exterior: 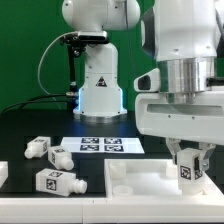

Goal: Assemble one leg

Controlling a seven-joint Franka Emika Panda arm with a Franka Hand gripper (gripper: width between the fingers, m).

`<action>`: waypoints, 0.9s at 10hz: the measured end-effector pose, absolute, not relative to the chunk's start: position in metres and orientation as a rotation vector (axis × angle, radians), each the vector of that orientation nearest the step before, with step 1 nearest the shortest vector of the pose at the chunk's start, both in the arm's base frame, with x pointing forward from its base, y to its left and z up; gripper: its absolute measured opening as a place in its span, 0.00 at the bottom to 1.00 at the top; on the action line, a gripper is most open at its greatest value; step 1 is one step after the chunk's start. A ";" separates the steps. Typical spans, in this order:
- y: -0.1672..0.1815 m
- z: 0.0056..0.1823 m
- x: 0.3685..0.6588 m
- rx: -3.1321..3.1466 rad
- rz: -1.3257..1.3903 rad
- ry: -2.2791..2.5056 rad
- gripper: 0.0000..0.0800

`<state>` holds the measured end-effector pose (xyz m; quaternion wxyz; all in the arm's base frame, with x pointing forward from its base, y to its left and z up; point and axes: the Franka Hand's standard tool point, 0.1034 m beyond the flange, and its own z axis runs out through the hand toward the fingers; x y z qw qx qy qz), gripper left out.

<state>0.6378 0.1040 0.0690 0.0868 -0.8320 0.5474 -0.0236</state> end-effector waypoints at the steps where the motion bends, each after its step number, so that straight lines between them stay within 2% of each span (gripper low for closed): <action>1: 0.104 0.069 0.638 -2.432 -0.057 1.692 0.36; 3: 0.104 0.069 0.638 -2.433 -0.056 1.690 0.36; 4: 0.105 0.069 0.637 -2.518 -0.064 1.574 0.48; 5: 0.108 0.071 0.637 -2.620 -0.056 1.416 0.67; 6: 0.113 0.075 0.640 -2.745 -0.079 1.168 0.67; 7: 0.119 0.079 0.643 -2.830 -0.100 0.927 0.77; 9: 0.117 0.077 0.640 -2.889 -0.108 0.757 0.80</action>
Offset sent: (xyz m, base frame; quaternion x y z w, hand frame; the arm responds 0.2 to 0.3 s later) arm 0.0000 0.0000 0.0000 0.0000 0.0000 -0.0650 0.9979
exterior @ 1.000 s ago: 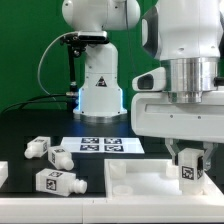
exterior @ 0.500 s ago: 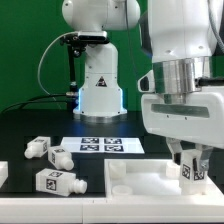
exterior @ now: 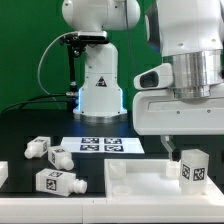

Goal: Assemble one leg

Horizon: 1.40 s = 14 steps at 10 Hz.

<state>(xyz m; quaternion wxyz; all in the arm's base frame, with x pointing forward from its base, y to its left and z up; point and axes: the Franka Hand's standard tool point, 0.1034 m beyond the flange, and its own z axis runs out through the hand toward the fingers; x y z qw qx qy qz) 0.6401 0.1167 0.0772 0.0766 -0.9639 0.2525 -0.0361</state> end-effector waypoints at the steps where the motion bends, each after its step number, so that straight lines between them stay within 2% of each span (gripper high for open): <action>1: 0.116 0.077 0.640 -2.924 -0.119 0.625 0.81; 2: 0.113 0.075 0.641 -2.968 -0.137 0.434 0.81; 4: 0.101 0.068 0.644 -3.044 -0.201 -0.260 0.81; 5: 0.102 0.068 0.644 -3.036 -0.203 -0.317 0.81; 6: 0.102 0.068 0.644 -3.042 -0.198 -0.221 0.81; 7: 0.101 0.067 0.644 -3.043 -0.198 -0.228 0.65; 8: 0.102 0.067 0.644 -3.042 -0.195 -0.165 0.65; 9: 0.102 0.067 0.644 -3.041 -0.188 -0.018 0.36; 12: 0.102 0.067 0.643 -3.018 -0.172 0.276 0.36; 14: 0.105 0.066 0.644 -2.941 -0.178 0.702 0.36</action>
Offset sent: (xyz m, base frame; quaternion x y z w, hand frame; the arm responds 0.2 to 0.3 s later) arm 0.0146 0.0041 -0.0086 0.0213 0.0249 -0.5192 0.8540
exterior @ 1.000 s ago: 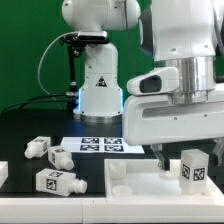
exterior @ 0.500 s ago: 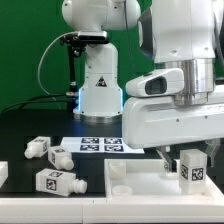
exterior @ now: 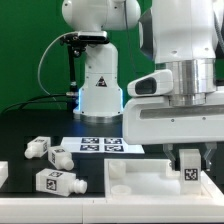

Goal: Assemble one leg

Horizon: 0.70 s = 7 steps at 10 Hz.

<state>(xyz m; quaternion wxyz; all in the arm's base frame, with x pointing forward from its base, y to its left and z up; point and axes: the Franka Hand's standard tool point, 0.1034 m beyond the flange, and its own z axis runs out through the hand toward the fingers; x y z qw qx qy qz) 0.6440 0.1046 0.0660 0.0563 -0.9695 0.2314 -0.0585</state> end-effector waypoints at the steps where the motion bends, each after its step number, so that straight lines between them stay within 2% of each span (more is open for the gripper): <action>1: 0.106 0.066 0.642 -2.870 -0.147 0.967 0.36; 5: 0.112 0.066 0.638 -2.375 -0.034 1.878 0.36; 7: 0.112 0.066 0.638 -2.382 -0.035 1.870 0.36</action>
Offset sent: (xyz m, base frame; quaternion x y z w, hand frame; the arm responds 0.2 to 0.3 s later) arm 0.0163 0.0235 0.0050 0.0041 -0.0075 0.4769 0.8789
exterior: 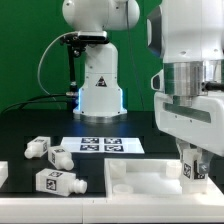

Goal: Assemble one leg

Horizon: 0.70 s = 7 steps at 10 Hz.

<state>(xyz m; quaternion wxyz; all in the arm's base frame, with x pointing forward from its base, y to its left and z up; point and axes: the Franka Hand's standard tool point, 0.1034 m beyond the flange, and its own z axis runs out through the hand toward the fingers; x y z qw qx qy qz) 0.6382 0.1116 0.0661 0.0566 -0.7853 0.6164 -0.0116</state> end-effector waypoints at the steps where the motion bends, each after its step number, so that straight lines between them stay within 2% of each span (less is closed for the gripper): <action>1: 0.111 0.066 0.639 -2.429 -0.043 1.810 0.36; 2: 0.110 0.069 0.641 -2.634 -0.074 1.507 0.58; 3: 0.114 0.074 0.644 -2.787 -0.102 1.204 0.58; 4: 0.116 0.075 0.643 -2.841 -0.104 1.054 0.75; 5: 0.113 0.074 0.638 -2.840 -0.092 1.054 0.80; 7: 0.111 0.074 0.638 -2.932 -0.108 0.814 0.80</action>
Offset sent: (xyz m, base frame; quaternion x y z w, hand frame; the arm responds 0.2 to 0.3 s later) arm 0.0009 0.0293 0.0128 0.0102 -0.0683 -0.4551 0.8878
